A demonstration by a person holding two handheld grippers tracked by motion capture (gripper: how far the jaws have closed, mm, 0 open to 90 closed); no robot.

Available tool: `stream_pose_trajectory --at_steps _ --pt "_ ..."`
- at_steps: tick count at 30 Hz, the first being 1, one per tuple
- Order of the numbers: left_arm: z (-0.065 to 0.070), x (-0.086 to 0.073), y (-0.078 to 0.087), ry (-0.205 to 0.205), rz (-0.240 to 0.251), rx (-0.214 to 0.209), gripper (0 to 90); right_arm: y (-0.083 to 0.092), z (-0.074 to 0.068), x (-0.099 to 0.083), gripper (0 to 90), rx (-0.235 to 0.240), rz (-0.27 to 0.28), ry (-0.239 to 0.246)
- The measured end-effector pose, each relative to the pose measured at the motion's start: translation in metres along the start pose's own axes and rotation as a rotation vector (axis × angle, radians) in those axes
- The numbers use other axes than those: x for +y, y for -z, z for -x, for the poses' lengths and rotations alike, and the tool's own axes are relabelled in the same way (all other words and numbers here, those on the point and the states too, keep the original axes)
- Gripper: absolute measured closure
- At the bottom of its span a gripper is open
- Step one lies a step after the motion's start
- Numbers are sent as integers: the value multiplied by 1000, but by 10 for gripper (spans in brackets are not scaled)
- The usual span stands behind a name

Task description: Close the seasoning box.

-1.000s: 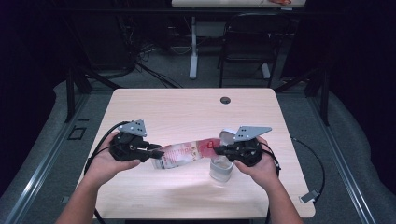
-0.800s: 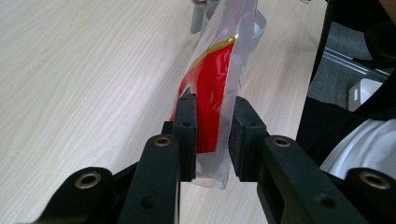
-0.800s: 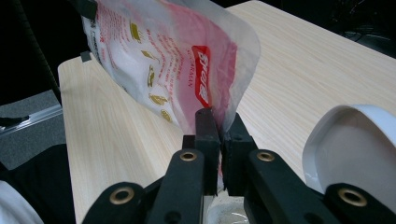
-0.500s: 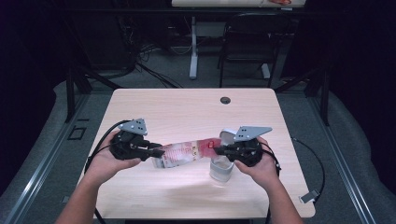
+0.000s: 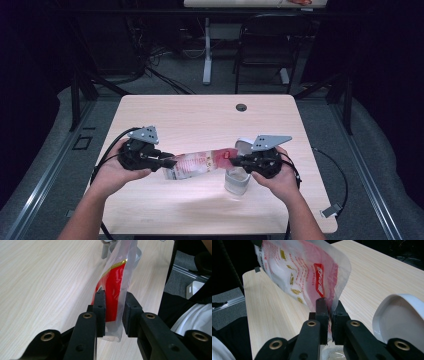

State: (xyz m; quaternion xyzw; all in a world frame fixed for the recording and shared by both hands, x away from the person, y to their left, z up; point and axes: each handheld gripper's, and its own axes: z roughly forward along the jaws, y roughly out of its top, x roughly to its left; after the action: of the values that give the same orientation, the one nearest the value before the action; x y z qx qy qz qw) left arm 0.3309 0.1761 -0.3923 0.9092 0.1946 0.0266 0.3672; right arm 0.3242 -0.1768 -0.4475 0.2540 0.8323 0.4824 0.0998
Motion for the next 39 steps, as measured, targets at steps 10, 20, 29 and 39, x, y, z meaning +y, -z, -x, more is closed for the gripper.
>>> stream_pose_trajectory --at_steps 10,20,29,39 --pt "-1 5 1 -4 -4 -2 759 1 2 -3 844 -5 -6 -6" --pt "0 11 1 -12 -7 -5 762 6 4 -6 833 -12 -10 -10" --pt "1 14 5 -16 -1 -8 764 5 3 -6 876 -10 -16 -6" --pt "1 17 5 -12 7 -8 766 5 4 -7 882 8 -18 -12"
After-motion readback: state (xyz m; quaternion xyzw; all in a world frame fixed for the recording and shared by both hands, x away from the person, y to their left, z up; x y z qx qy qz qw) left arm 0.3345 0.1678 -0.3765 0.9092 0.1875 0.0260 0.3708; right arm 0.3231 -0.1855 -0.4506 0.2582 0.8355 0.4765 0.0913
